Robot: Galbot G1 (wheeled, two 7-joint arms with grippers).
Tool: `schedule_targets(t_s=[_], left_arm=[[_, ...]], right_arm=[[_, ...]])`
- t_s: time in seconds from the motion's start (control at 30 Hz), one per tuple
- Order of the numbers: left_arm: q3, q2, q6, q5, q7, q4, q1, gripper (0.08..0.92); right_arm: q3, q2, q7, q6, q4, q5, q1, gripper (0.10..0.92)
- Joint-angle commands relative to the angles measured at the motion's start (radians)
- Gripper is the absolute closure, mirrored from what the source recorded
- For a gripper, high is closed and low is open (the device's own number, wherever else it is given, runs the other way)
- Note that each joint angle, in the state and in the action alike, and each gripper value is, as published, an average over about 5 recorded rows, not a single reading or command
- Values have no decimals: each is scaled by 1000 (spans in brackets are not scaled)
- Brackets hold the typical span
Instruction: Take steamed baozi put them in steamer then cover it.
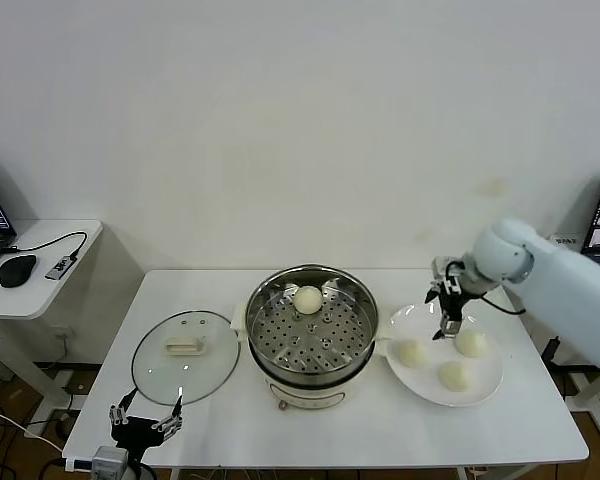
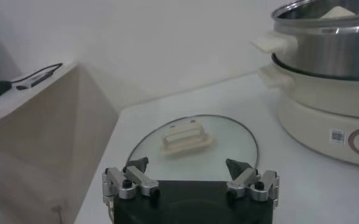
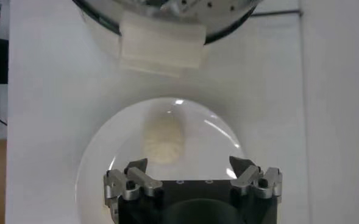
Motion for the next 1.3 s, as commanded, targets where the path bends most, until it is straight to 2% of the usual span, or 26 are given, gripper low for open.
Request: schedule_targets(t_s=[0.03,0.67,1.3], left_arm=[[1,0,4,0,-1,2,2,177],[9,-7,1,15,0,28,0,177],[9,-9,0,17,3,53,-11,177]], right_arm=[[41,33,15,-18,-29,-49,-101,203],[65,147,40,80,-169,-146,-143,203],[50,186,43,96,-212,-168,-153,203]])
